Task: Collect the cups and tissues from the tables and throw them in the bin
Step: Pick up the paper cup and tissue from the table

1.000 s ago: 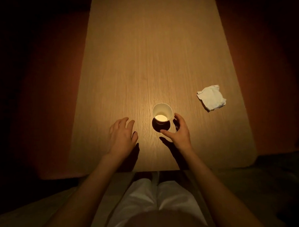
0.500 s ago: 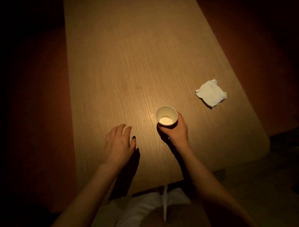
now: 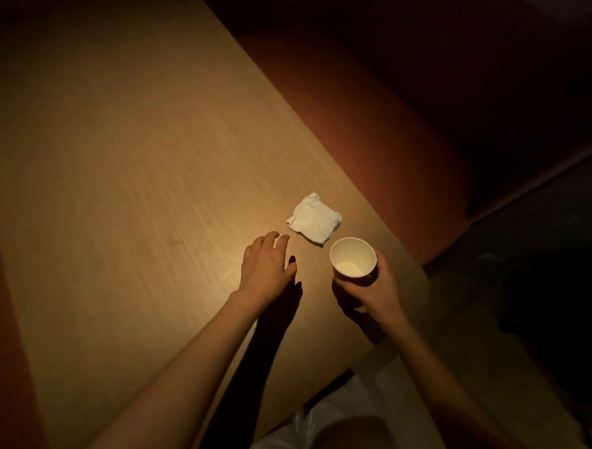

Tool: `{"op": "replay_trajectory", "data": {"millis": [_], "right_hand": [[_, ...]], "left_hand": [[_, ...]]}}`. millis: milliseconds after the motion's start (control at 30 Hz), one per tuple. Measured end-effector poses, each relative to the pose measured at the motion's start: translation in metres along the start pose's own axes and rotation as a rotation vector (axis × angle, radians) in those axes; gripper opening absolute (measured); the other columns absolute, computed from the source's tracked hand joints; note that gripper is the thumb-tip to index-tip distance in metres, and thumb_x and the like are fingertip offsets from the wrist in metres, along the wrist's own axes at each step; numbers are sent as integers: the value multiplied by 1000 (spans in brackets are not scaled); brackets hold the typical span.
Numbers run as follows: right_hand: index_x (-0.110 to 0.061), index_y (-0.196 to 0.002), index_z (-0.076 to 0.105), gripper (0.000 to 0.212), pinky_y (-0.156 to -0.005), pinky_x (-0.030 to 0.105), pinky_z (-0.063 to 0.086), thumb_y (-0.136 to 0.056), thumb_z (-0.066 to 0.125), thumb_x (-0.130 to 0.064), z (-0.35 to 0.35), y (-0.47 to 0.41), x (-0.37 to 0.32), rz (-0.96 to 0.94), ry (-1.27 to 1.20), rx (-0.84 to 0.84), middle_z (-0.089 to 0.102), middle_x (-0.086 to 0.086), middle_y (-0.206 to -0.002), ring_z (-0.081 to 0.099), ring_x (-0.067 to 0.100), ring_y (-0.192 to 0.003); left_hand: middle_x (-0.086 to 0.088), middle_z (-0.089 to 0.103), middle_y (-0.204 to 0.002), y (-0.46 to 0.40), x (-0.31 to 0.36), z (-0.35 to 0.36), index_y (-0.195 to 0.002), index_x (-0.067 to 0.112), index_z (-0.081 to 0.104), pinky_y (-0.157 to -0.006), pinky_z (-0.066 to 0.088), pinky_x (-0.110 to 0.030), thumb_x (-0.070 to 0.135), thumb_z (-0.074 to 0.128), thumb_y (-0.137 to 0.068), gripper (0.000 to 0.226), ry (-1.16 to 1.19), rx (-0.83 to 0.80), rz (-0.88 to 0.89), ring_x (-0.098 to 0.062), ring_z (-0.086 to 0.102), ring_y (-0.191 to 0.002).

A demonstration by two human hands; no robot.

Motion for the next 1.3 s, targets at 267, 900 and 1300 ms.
{"op": "replay_trajectory", "data": {"millis": [267,900,1300], "right_hand": [[-33,-119,43,67,-82,11,37,-69,83,-13,-38,-59,10,57,-48,-9,50,-20,-109,49,-3,-100],[-23,-126,50,71,-88,12,41,-66,85,-11,-63,-109,40,110,-28,-143,54,-23,-111,52,-9,-103],[-34,-125,41,71,-92,22,40,-69,83,-18,-44,-28,27,94,-54,-40,46,-19,-115,43,6,-115]], "left_hand": [[-11,25,-151,-90,36,34,-143,16,27,-106,31,-42,48,65,-79,81,-39,-62,-65,-30,30,-134],[-3,59,-110,-112,52,56,-114,17,62,-70,41,-30,17,61,-85,30,183,75,-98,-22,52,-101],[-2,66,-97,-33,20,14,-107,15,69,-74,40,-25,13,63,-85,23,398,242,-76,-20,60,-92]]}}
Point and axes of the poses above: each hand's wrist, its own y-axis away from the middle knuckle, its own z-axis out of the palm, x = y × z, the point moved 10 cm from there along -y, towards the middle knuckle
